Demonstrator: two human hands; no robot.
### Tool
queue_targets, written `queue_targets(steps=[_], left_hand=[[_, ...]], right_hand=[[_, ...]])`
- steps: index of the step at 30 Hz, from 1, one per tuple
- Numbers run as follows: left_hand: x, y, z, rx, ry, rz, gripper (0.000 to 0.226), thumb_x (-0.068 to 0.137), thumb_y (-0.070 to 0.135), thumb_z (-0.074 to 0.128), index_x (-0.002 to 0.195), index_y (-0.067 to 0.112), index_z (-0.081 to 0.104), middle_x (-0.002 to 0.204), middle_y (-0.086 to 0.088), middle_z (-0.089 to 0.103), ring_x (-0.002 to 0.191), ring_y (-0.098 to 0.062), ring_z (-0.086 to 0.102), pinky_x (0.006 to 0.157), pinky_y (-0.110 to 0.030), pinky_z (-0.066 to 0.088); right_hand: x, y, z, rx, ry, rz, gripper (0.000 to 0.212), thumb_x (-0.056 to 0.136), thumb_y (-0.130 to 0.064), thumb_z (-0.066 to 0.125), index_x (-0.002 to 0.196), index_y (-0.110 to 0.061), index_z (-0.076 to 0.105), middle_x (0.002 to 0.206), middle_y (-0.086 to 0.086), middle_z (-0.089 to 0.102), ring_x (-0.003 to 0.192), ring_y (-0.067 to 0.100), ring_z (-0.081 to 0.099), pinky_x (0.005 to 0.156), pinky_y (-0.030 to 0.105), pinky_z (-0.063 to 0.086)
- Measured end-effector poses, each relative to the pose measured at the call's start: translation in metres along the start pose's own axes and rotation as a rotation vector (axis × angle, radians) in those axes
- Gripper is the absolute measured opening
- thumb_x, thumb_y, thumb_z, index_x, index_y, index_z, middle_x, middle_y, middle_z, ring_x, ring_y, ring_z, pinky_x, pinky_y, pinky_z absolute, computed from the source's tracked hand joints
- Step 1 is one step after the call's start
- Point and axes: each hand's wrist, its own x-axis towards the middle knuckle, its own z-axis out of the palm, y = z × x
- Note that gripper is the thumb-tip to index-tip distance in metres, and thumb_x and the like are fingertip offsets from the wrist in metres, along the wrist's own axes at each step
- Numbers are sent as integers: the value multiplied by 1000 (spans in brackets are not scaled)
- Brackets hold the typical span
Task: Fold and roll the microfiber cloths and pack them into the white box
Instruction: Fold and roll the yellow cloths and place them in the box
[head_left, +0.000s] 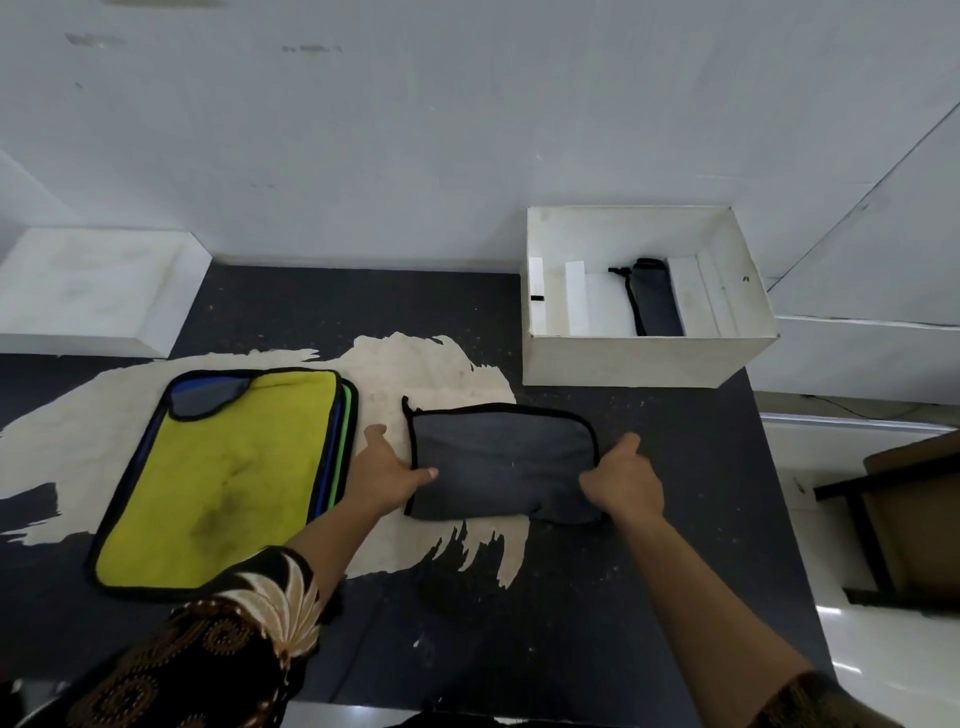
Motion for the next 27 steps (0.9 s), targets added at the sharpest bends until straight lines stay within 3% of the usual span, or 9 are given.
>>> queue_targets(steps=[3,5,7,10,19,21,27], left_hand=[[-15,-11,7,197,-91,-4,106,66,26,89,144,12,19,120,-18,59,109,-33,59,84,-36,50],[-22,-13,11,338,-99,37,100,70,21,85,144,12,19,113,-15,61,103,-32,61,75,-32,45],[-24,-13,13,369,-66,101,92,73,17,81,144,12,22,107,-14,63,99,-31,63,71,-31,44],[-22,-15,12,312,-23,177,80,75,18,80,139,11,32,90,-7,64,85,-24,63,68,-31,48],[-22,-22,-2,333,-110,165,67,81,14,75,135,12,36,99,-12,68,92,-25,64,80,-36,52],[-21,-23,-7,371,-109,185,62,86,13,70,137,11,34,103,-12,67,94,-24,61,76,-31,48],[-21,-26,-15,445,-170,199,62,89,14,67,141,12,33,111,-12,65,103,-25,60,88,-34,50]], right_hand=[[-17,10,13,-114,-69,55,56,87,-22,64,127,-13,25,106,13,56,83,29,55,65,37,43],[-23,13,20,-117,-66,33,58,87,-20,66,126,-15,24,109,14,56,89,30,57,68,38,44],[-27,16,23,-65,-22,-27,57,86,-16,66,128,-14,27,116,18,56,99,34,59,72,38,44],[-28,21,21,25,19,-73,54,87,-9,63,130,-12,31,113,19,59,94,33,59,71,36,43],[-21,33,17,161,-42,-41,63,81,-2,63,133,-23,34,108,15,61,93,31,64,78,45,58],[-24,36,10,142,-25,-55,62,82,0,62,136,-19,38,116,15,62,101,31,62,79,39,54],[-24,45,6,99,-33,-51,54,86,-1,58,136,-14,46,125,14,59,108,28,58,78,33,47]])
